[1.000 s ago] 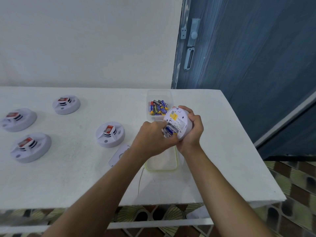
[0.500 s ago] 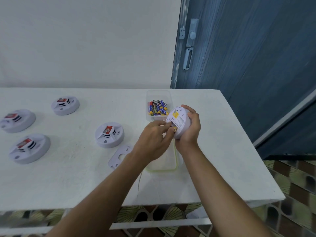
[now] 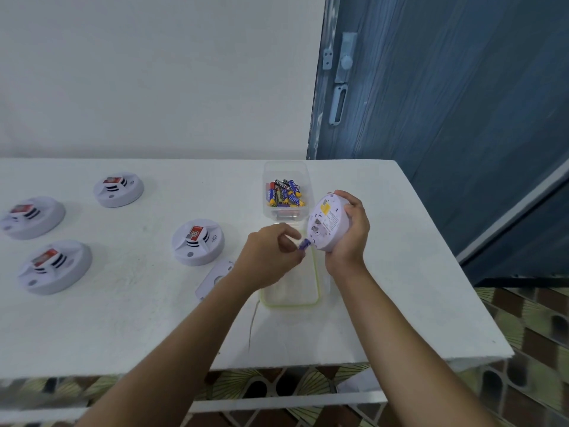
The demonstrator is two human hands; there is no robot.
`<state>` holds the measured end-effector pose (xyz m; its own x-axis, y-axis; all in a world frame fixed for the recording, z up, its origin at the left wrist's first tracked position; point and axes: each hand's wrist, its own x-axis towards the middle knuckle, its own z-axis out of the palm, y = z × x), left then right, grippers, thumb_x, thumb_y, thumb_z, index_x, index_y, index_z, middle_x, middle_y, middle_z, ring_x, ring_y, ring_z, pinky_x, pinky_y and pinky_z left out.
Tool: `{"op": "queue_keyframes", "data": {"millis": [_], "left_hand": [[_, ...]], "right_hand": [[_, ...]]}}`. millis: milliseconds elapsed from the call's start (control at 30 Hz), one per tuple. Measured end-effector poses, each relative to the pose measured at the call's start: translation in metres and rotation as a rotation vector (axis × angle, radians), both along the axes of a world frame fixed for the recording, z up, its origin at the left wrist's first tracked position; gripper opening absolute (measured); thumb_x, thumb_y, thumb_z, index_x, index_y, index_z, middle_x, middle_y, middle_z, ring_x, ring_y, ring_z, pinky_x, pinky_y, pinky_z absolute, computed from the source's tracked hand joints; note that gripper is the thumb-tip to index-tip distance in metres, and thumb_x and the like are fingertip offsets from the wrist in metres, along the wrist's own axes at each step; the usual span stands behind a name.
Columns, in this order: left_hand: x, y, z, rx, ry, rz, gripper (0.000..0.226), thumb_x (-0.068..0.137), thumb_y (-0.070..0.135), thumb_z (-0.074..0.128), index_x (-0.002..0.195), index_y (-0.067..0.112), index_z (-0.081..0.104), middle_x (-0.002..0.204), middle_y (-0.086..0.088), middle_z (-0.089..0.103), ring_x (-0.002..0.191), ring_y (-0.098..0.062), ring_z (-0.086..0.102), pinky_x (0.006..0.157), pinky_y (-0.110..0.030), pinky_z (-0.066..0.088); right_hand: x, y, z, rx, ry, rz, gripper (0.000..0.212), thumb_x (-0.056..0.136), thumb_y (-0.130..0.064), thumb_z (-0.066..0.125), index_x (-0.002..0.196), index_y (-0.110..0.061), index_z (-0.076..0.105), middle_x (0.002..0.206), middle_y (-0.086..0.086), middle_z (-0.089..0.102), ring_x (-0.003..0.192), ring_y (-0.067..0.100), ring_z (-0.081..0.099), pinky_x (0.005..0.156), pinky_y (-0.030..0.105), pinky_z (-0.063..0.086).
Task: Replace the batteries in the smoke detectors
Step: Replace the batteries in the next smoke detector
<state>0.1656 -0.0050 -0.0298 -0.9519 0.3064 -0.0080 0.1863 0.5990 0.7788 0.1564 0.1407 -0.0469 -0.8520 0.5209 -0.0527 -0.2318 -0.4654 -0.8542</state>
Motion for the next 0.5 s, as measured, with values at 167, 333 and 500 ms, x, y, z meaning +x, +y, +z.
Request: {"op": "queue_keyframes", "data": {"millis": [167, 333, 500], "left_hand": [[0.003, -0.005, -0.017, -0.31, 0.19, -0.179, 0.017, 0.079, 0.01, 0.066, 0.095, 0.012, 0.073, 0.086, -0.004, 0.067, 0.078, -0.022, 0.059, 0.073, -0.028, 0.046], [0.0, -0.005, -0.024, -0.332, 0.23, -0.169, 0.018, 0.082, 0.009, 0.066, 0.099, 0.01, 0.072, 0.093, -0.008, 0.062, 0.087, -0.025, 0.057, 0.075, -0.028, 0.042], [-0.006, -0.007, -0.022, -0.284, 0.254, -0.149, 0.014, 0.08, 0.011, 0.071, 0.093, 0.009, 0.074, 0.088, -0.006, 0.066, 0.08, -0.02, 0.057, 0.073, -0.024, 0.043]], "right_hand": [[0.001, 0.007, 0.0, -0.125, -0.012, 0.011, 0.029, 0.074, -0.03, 0.05, 0.089, -0.022, 0.074, 0.106, 0.009, 0.067, 0.105, 0.03, 0.06, 0.088, 0.042, 0.045], [0.0, 0.006, 0.004, -0.13, -0.004, 0.012, 0.033, 0.074, -0.031, 0.048, 0.096, -0.018, 0.07, 0.105, 0.009, 0.067, 0.101, 0.027, 0.061, 0.082, 0.036, 0.049], [-0.001, 0.004, 0.004, -0.187, -0.007, 0.048, 0.041, 0.076, -0.034, 0.047, 0.105, -0.014, 0.068, 0.11, 0.011, 0.065, 0.097, 0.026, 0.062, 0.071, 0.03, 0.053]]}}
